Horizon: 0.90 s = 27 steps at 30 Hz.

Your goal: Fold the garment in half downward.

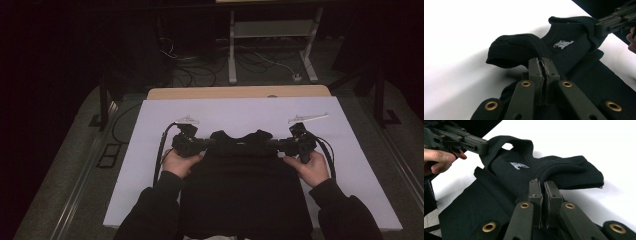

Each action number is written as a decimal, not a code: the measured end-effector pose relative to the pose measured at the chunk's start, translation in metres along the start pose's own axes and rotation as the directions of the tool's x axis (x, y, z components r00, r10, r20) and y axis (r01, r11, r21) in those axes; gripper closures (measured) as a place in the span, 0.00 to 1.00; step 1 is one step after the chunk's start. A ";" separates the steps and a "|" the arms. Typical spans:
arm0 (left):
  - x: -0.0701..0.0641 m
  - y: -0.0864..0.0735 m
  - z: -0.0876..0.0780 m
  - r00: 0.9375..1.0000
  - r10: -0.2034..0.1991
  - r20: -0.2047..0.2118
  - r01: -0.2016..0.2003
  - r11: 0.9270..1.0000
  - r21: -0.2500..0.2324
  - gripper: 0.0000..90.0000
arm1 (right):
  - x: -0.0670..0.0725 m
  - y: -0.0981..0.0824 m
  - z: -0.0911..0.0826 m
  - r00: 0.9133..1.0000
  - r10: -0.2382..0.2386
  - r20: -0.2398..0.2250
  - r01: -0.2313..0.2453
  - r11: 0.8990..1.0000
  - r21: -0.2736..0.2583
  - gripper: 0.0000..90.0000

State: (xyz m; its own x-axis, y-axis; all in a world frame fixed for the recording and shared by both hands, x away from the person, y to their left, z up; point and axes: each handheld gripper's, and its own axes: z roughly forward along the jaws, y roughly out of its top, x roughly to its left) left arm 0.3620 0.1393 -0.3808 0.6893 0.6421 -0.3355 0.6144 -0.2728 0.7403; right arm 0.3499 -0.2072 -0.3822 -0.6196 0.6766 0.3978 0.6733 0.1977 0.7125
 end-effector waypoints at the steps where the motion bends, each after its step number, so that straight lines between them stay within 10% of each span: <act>1: -0.001 -0.001 -0.001 1.000 -0.001 0.001 0.001 1.000 -0.002 0.96 | 0.001 -0.001 0.000 1.000 0.001 0.001 -0.001 1.000 0.000 0.93; 27: -0.026 -0.030 -0.020 1.000 0.006 0.028 -0.006 1.000 0.019 0.96 | 0.025 -0.025 -0.013 0.999 -0.021 -0.045 0.023 0.999 0.042 0.93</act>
State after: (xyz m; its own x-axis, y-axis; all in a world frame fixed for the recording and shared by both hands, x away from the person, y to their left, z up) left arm 0.3182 0.1448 -0.3828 0.7032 0.6204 -0.3472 0.6171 -0.2902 0.7314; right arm 0.3128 -0.2045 -0.3825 -0.6513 0.6396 0.4084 0.6752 0.2428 0.6965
